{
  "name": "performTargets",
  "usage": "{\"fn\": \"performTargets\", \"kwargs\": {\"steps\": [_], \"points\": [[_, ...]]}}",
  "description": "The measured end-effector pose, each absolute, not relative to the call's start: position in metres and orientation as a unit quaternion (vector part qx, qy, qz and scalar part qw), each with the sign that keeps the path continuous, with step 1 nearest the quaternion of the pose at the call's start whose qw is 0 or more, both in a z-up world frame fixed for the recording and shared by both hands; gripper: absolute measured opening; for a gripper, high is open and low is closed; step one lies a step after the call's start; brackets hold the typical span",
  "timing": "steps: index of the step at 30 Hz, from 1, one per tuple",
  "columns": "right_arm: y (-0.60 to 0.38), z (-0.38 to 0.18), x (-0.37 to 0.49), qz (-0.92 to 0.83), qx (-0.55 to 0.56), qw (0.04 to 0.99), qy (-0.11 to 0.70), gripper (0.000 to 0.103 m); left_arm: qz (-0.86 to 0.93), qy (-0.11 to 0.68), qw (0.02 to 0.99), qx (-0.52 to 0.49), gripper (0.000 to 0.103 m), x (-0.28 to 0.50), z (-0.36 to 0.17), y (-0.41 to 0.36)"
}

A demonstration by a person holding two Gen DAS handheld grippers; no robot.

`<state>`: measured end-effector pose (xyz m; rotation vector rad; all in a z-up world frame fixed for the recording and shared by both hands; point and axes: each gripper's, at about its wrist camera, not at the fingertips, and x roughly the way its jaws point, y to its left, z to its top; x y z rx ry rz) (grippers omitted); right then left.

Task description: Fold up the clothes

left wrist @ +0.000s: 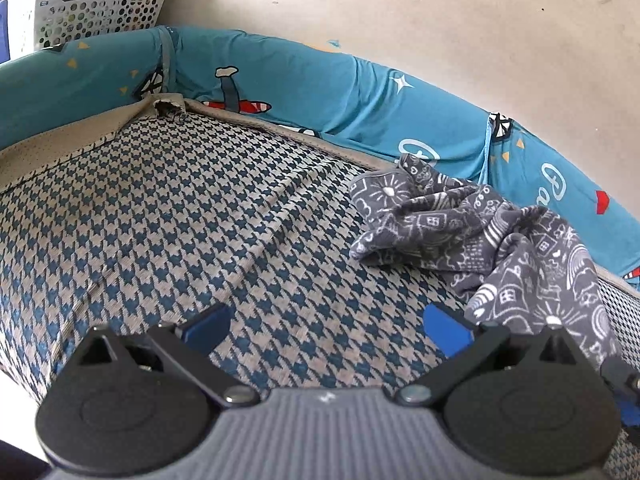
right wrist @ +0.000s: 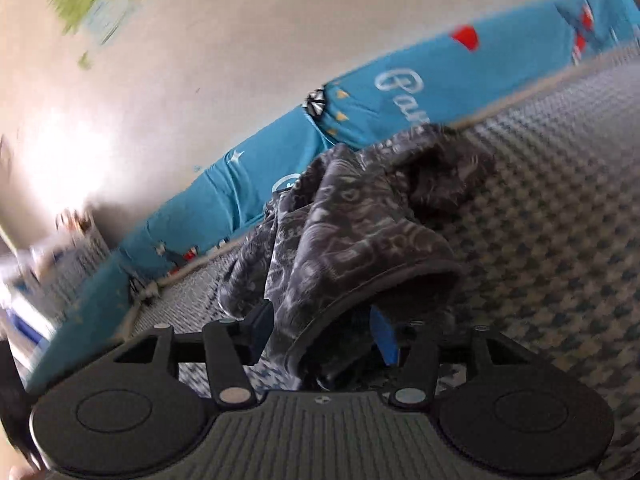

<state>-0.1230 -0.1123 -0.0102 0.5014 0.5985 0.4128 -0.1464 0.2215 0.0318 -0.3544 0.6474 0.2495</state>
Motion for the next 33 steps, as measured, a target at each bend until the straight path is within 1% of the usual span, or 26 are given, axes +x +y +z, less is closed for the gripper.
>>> {"fn": "performTargets", "kwargs": {"steps": [6, 8, 13, 15, 16, 18, 21, 24, 27, 29, 33], "points": [[-0.135, -0.019, -0.1, 0.192, 0.353, 0.866, 0.299, 0.053, 0.123, 0.318, 0.925, -0.168, 0.103, -0.145, 0.031, 0.217], [-0.134, -0.019, -0.093, 0.183, 0.35, 0.868, 0.299, 0.053, 0.124, 0.318, 0.925, -0.168, 0.103, -0.144, 0.031, 0.215], [-0.119, -0.017, -0.077, 0.155, 0.296, 0.893, 0.302, 0.052, 0.126, 0.322, 0.923, -0.167, 0.103, -0.143, 0.03, 0.217], [-0.111, -0.013, -0.076, 0.156, 0.275, 0.902, 0.294, 0.04, 0.132, 0.322, 0.922, -0.169, 0.103, -0.144, 0.029, 0.218], [-0.107, -0.011, -0.076, 0.159, 0.266, 0.906, 0.289, 0.037, 0.136, 0.321, 0.921, -0.171, 0.103, -0.144, 0.029, 0.218], [-0.097, -0.002, -0.08, 0.175, 0.251, 0.911, 0.277, 0.025, 0.141, 0.32, 0.921, -0.175, 0.103, -0.144, 0.03, 0.221], [-0.078, 0.016, -0.092, 0.214, 0.207, 0.921, 0.25, 0.015, 0.146, 0.312, 0.921, -0.181, 0.103, -0.148, 0.035, 0.226], [-0.051, 0.033, -0.113, 0.257, 0.146, 0.93, 0.221, 0.013, 0.15, 0.301, 0.923, -0.187, 0.103, -0.151, 0.042, 0.232], [-0.018, 0.041, -0.136, 0.303, 0.072, 0.93, 0.194, 0.013, 0.148, 0.273, 0.93, -0.196, 0.103, -0.159, 0.056, 0.241], [0.006, 0.04, -0.152, 0.331, 0.022, 0.926, 0.182, 0.013, 0.145, 0.255, 0.934, -0.202, 0.103, -0.165, 0.064, 0.248], [0.036, 0.029, -0.169, 0.358, -0.027, 0.914, 0.188, 0.013, 0.142, 0.248, 0.933, -0.221, 0.103, -0.173, 0.068, 0.261]]}}
